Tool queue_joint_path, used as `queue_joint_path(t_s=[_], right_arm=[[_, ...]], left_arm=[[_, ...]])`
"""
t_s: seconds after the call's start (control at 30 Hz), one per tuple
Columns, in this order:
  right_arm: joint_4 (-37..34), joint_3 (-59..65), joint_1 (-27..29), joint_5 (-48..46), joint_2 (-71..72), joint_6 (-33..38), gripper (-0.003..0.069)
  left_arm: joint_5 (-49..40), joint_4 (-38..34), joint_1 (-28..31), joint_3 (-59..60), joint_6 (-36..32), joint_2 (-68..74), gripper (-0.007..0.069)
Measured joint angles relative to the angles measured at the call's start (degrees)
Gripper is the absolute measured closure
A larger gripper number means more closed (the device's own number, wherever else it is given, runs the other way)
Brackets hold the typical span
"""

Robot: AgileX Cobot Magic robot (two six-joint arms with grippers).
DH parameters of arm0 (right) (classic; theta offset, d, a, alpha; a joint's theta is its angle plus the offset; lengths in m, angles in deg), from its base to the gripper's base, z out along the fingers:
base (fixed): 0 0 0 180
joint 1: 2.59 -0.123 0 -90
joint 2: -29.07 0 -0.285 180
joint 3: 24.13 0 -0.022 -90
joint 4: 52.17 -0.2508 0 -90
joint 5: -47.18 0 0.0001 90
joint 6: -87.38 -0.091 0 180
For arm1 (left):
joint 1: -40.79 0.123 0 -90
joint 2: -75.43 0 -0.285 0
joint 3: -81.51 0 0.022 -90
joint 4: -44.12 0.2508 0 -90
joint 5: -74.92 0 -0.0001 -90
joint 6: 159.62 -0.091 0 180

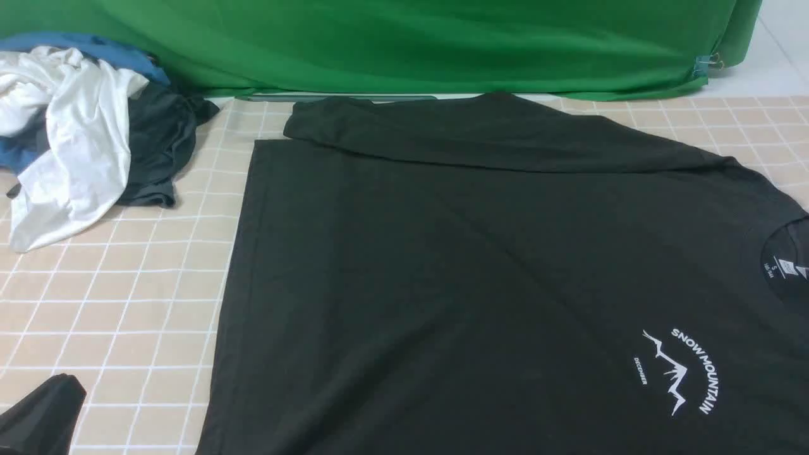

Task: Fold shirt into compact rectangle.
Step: 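Grasp the left edge of the dark T-shirt lying flat on the table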

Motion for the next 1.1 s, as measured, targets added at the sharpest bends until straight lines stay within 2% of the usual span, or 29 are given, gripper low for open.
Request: queue_joint_path(t_s=[0.97,1.0,1.07,1.1], right_arm=[[0.0,0.0,0.0,0.0,0.0,0.0,0.0421],[0.0,0.0,0.0,0.0,0.0,0.0,0.0421],[0.0,0.0,0.0,0.0,0.0,0.0,0.0421],[0.0,0.0,0.0,0.0,0.0,0.0,0.0421]], left_arm=[[0.5,1.6,0.0,0.0,0.0,0.0,0.0611],[2.0,0.4,0.0,0.0,0.1,0.0,0.0611],[6.6,-7.1,0.0,0.0,1.5,0.0,0.0611],[7.1,-7.1,0.0,0.0,1.8,0.0,0.0611]])
